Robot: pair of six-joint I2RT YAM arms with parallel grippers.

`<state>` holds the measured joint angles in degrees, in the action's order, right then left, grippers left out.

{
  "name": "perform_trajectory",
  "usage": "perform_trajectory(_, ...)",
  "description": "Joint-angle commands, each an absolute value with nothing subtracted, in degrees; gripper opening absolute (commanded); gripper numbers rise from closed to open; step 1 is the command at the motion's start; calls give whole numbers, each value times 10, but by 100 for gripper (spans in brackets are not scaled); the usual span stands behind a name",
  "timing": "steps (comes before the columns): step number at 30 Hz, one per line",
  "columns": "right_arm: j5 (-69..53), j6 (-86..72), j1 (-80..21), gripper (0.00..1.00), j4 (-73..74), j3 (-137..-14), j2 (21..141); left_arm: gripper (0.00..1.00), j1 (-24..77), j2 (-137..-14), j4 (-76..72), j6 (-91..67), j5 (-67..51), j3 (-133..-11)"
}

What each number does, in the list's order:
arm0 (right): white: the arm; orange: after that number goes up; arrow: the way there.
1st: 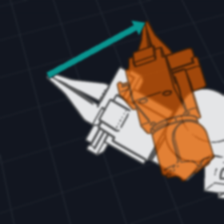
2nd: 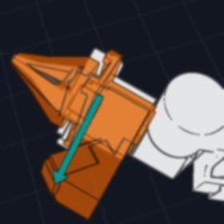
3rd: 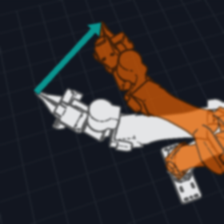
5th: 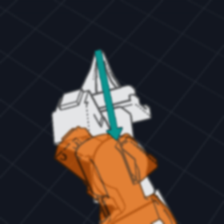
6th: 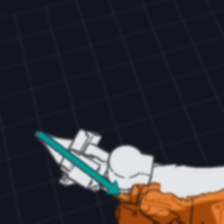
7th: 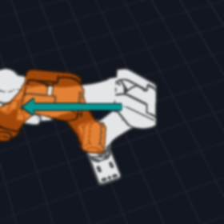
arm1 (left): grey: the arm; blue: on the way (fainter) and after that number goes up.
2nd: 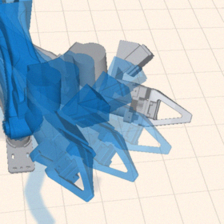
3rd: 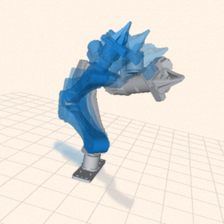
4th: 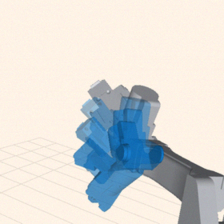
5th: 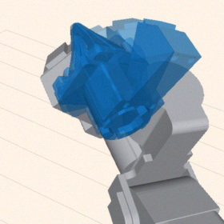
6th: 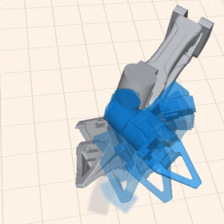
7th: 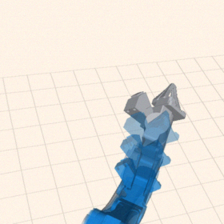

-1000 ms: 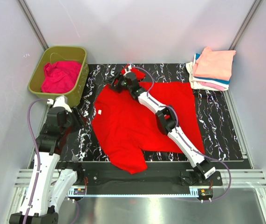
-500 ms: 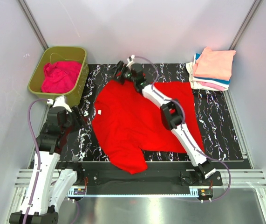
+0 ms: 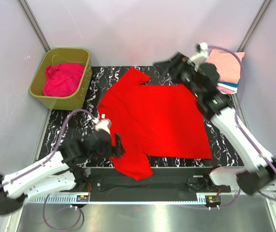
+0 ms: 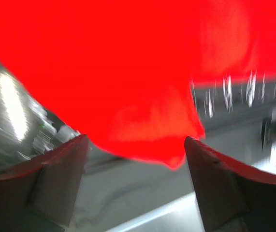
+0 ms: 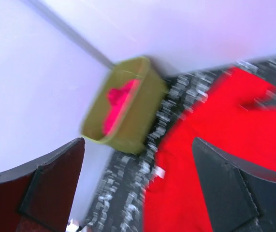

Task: Fold and stack the t-shirts
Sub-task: Flatten the tshirt out, then fold the tshirt

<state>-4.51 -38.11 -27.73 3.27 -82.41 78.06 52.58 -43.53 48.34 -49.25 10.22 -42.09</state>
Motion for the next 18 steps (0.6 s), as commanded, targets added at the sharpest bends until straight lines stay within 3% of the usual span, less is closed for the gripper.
perform_trajectory(1,104,-361,-278,100,215,-699,722,97,694,-466,475,-665,165,-389)
perform_trajectory(4,101,-372,-277,100,271,-637,662,99,808,-549,447,-732,203,-405)
perform_trajectory(7,96,-381,-277,100,313,-588,623,99,853,-669,424,-727,205,-458)
perform_trajectory(12,90,-397,-277,100,345,-540,569,95,885,-843,492,-694,243,-589)
perform_trajectory(18,97,-391,-277,100,384,-526,541,84,894,-889,487,-659,232,-613)
